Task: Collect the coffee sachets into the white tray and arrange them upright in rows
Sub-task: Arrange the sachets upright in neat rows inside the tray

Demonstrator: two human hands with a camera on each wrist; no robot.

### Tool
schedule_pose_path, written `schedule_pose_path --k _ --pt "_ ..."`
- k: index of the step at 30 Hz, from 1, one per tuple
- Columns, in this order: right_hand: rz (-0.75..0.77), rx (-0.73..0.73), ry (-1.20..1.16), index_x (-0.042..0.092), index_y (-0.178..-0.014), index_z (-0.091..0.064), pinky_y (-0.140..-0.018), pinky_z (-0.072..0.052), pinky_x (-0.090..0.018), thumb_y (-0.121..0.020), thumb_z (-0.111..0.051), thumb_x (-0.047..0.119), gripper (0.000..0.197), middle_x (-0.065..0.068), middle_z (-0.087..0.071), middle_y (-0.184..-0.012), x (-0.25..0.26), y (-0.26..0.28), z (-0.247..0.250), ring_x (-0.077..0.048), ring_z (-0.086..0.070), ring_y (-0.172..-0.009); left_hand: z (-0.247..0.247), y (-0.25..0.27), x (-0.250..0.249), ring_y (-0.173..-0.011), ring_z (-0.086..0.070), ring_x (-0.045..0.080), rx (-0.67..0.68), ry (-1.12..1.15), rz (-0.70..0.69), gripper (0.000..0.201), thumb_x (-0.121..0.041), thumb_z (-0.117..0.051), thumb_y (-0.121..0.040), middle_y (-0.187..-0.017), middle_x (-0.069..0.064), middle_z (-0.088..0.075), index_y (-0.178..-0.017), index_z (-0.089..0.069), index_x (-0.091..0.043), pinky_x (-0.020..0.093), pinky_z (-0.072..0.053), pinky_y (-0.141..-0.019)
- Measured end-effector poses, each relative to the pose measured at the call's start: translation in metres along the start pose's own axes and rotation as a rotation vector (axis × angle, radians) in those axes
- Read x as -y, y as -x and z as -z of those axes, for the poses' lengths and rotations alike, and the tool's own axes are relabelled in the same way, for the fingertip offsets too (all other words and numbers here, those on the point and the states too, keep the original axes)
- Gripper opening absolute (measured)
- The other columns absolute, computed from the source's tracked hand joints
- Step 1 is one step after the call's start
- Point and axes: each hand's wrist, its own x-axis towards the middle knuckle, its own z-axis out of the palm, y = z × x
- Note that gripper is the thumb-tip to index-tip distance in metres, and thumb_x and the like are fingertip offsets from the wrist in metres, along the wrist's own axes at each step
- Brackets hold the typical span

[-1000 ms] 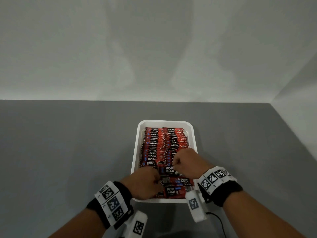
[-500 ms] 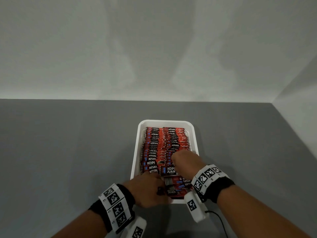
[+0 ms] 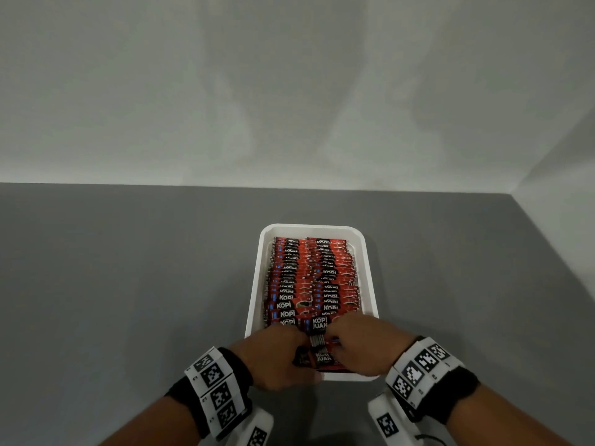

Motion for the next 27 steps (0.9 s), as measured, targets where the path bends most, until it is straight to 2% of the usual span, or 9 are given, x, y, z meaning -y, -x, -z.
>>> schedule_pose_path --k 3,6,9,12,16,19,22,24,27 --pt "0.009 0.011 -0.011 0.017 -0.114 -0.066 -0.089 -0.052 -0.038 -0.095 -0.048 0.034 0.031 -0.003 -0.062 -0.115 0.003 0.003 -0.005 -0.022 -0.059 -0.103 -0.002 -0.001 0.002 -0.100 -0.065 0.010 -0.021 -0.006 -0.003 0.045 -0.059 -0.065 -0.087 -0.112 -0.006 -0.068 -0.119 -0.063 -0.027 0.030 -0.055 -0.091" --pt "0.022 0.035 -0.055 0.019 -0.119 -0.064 -0.091 -0.051 -0.038 -0.096 -0.043 0.046 0.040 -0.003 -0.054 -0.119 0.005 0.006 -0.008 -0.022 -0.057 -0.107 -0.003 -0.001 0.005 -0.095 -0.065 0.007 -0.052 0.023 -0.014 0.045 -0.063 -0.065 -0.082 -0.106 -0.010 -0.067 -0.112 -0.061 -0.031 0.033 -0.057 -0.089" --pt "0.052 0.052 -0.073 0.017 -0.108 -0.065 -0.087 -0.050 -0.034 -0.099 -0.049 0.043 0.032 -0.005 -0.058 -0.114 0.008 0.009 -0.005 -0.020 -0.057 -0.103 -0.005 -0.004 0.007 -0.091 -0.066 0.005 -0.062 0.046 -0.023 0.042 -0.063 -0.067 -0.080 -0.101 -0.010 -0.068 -0.107 -0.062 -0.030 0.033 -0.058 -0.087" --pt "0.055 0.063 -0.087 0.019 -0.096 -0.062 -0.077 -0.051 -0.033 -0.091 -0.052 0.049 0.032 -0.004 -0.061 -0.104 0.006 0.010 -0.004 -0.020 -0.060 -0.094 -0.003 -0.005 0.005 -0.088 -0.066 0.007 -0.059 0.042 -0.061 0.035 -0.055 -0.068 -0.086 -0.098 -0.007 -0.070 -0.104 -0.064 -0.025 0.031 -0.058 -0.086" --pt "0.046 0.125 -0.072 0.023 -0.112 -0.060 -0.083 -0.047 -0.031 -0.084 -0.047 0.059 0.047 -0.001 -0.050 -0.115 0.004 0.011 -0.006 -0.018 -0.053 -0.102 -0.002 -0.003 0.003 -0.087 -0.065 0.006 -0.049 0.000 -0.095 0.030 -0.051 -0.064 -0.093 -0.098 -0.008 -0.069 -0.104 -0.065 -0.023 0.026 -0.055 -0.086" --pt "0.042 0.153 -0.092 0.019 -0.125 -0.056 -0.087 -0.047 -0.032 -0.090 -0.051 0.049 0.046 0.000 -0.046 -0.118 0.007 0.012 -0.007 -0.019 -0.053 -0.106 -0.003 -0.003 0.006 -0.080 -0.063 0.007 -0.060 -0.047 -0.098 0.031 -0.052 -0.062 -0.093 -0.093 -0.006 -0.069 -0.097 -0.065 -0.022 0.025 -0.055 -0.080" --pt "0.038 0.152 -0.133 0.020 -0.123 -0.055 -0.090 -0.050 -0.035 -0.095 -0.054 0.040 0.034 -0.002 -0.054 -0.120 0.009 0.013 -0.006 -0.020 -0.056 -0.105 -0.004 -0.002 0.006 -0.075 -0.059 0.004 -0.085 -0.059 -0.121 0.027 -0.051 -0.063 -0.093 -0.091 -0.006 -0.068 -0.094 -0.064 -0.024 0.012 -0.044 -0.070" --pt "0.039 0.150 -0.166 0.018 -0.123 -0.055 -0.089 -0.049 -0.034 -0.097 -0.053 0.032 0.029 -0.003 -0.056 -0.120 0.011 0.014 -0.004 -0.019 -0.057 -0.105 -0.005 -0.002 0.006 -0.077 -0.059 0.006 -0.086 -0.044 -0.117 0.030 -0.054 -0.062 -0.092 -0.092 -0.005 -0.067 -0.097 -0.064 -0.025 0.015 -0.046 -0.070" --pt "0.047 0.139 -0.188 0.017 -0.124 -0.056 -0.088 -0.046 -0.032 -0.099 -0.050 0.023 0.026 -0.001 -0.054 -0.117 0.012 0.013 -0.002 -0.018 -0.055 -0.105 -0.004 -0.001 0.006 -0.081 -0.062 0.011 -0.047 -0.046 -0.077 0.036 -0.058 -0.061 -0.091 -0.094 -0.005 -0.066 -0.100 -0.063 -0.024 0.026 -0.053 -0.076"
